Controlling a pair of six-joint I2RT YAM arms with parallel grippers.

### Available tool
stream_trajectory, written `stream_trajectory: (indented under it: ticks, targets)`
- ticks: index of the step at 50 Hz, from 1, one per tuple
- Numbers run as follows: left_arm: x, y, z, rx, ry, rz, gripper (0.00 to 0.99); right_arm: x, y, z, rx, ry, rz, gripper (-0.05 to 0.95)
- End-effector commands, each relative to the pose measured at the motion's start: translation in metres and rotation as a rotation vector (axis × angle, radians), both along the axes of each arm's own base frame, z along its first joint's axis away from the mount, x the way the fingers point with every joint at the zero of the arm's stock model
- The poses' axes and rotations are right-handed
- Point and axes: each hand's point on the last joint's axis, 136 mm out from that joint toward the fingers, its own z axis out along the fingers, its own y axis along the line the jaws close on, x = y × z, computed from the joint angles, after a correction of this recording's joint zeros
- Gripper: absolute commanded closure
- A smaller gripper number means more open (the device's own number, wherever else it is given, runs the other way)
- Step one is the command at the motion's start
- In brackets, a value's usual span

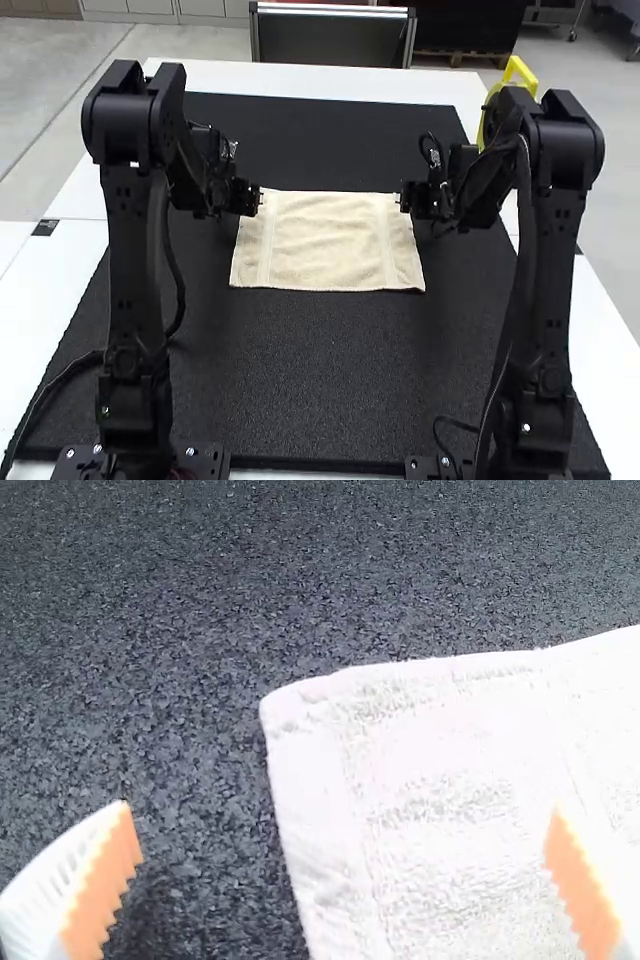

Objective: Fold the towel.

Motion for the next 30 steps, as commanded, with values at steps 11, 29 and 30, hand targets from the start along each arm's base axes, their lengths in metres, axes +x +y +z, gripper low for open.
stream_trajectory:
  ticks: [11, 29, 30]
  targets:
    - [0.021, -0.013, 0.014, -0.012, -0.053, -0.026, 0.048, 0.014, 0.015, 0.005, 0.018, -0.026, 0.032, 0.0]
    - [0.03, -0.024, 0.006, -0.019, -0.041, -0.037, 0.048, 0.021, 0.015, -0.001, 0.021, -0.022, 0.03, 0.0]
    - [0.031, -0.023, 0.006, -0.019, -0.042, -0.036, 0.048, 0.021, 0.015, -0.002, 0.021, -0.022, 0.03, 0.0]
